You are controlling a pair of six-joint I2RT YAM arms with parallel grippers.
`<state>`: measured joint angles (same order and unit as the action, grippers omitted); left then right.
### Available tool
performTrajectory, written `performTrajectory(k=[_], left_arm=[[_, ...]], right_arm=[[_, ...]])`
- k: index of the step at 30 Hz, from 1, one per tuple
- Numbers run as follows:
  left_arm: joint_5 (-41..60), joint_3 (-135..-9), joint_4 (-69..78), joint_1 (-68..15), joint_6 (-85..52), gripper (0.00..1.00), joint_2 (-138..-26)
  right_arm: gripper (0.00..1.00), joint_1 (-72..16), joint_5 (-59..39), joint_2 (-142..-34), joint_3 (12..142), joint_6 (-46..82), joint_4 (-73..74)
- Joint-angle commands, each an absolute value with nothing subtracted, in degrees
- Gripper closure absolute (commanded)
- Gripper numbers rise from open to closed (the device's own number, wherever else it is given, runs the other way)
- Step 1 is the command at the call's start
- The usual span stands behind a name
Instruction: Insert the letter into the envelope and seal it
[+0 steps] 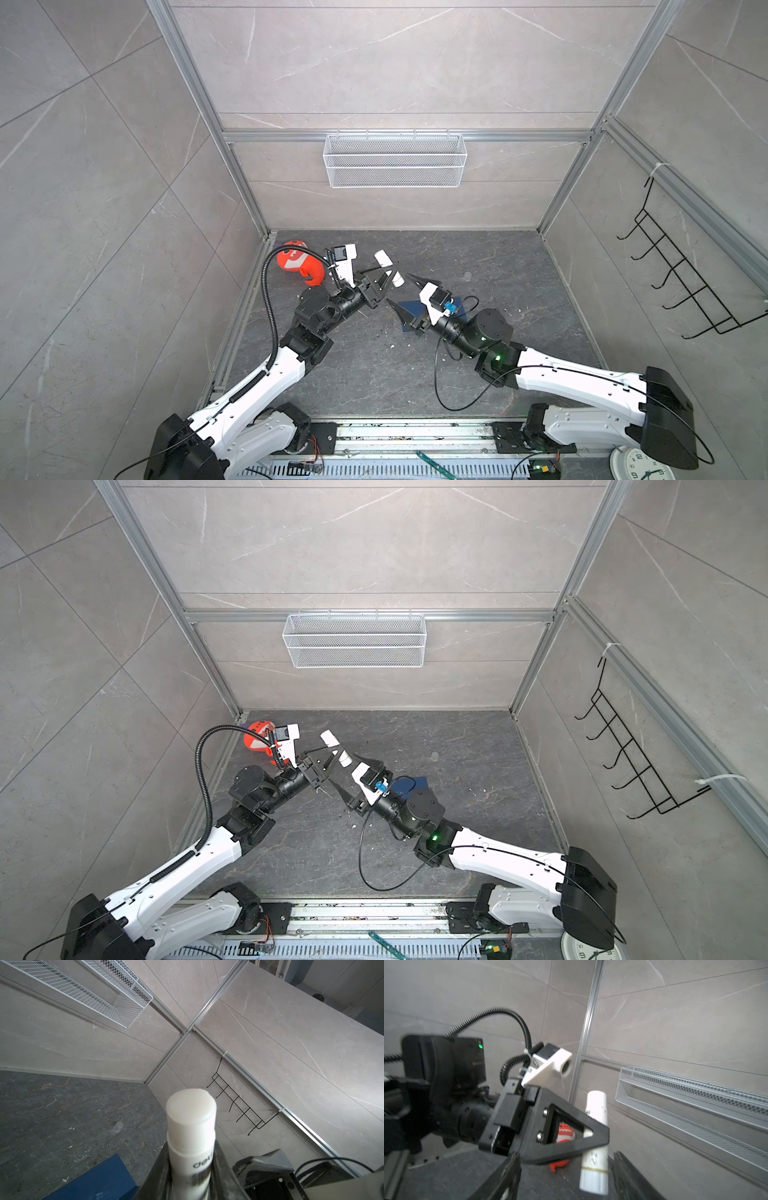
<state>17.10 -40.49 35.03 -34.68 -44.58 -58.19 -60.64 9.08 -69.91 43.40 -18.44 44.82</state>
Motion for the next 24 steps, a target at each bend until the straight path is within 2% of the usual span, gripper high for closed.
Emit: performTrajectory(k=[1, 6, 13, 24], left_arm=[[16.69, -41.33, 37.27, -34.44, -44.42, 1.0, -56.41], [16.53, -41.31, 37.11, -34.45, -44.37, 1.0, -56.33], [16.6, -41.33, 37.19, -34.45, -44.41, 1.0, -56.3], [16.74, -41.41, 37.34, -34.41, -44.51, 1.0, -56.25]], right_arm=[[0.3, -63.11, 22.66, -72.83, 42.42, -33.25, 51.99], [0.39, -64.51, 29.04, -76.82, 43.56, -36.3, 57.42], [0.51, -64.6, 31.93, -79.41, 45.08, -34.21, 59.19], [0.58, -64.6, 33.22, -82.31, 47.49, -32.33, 58.26]])
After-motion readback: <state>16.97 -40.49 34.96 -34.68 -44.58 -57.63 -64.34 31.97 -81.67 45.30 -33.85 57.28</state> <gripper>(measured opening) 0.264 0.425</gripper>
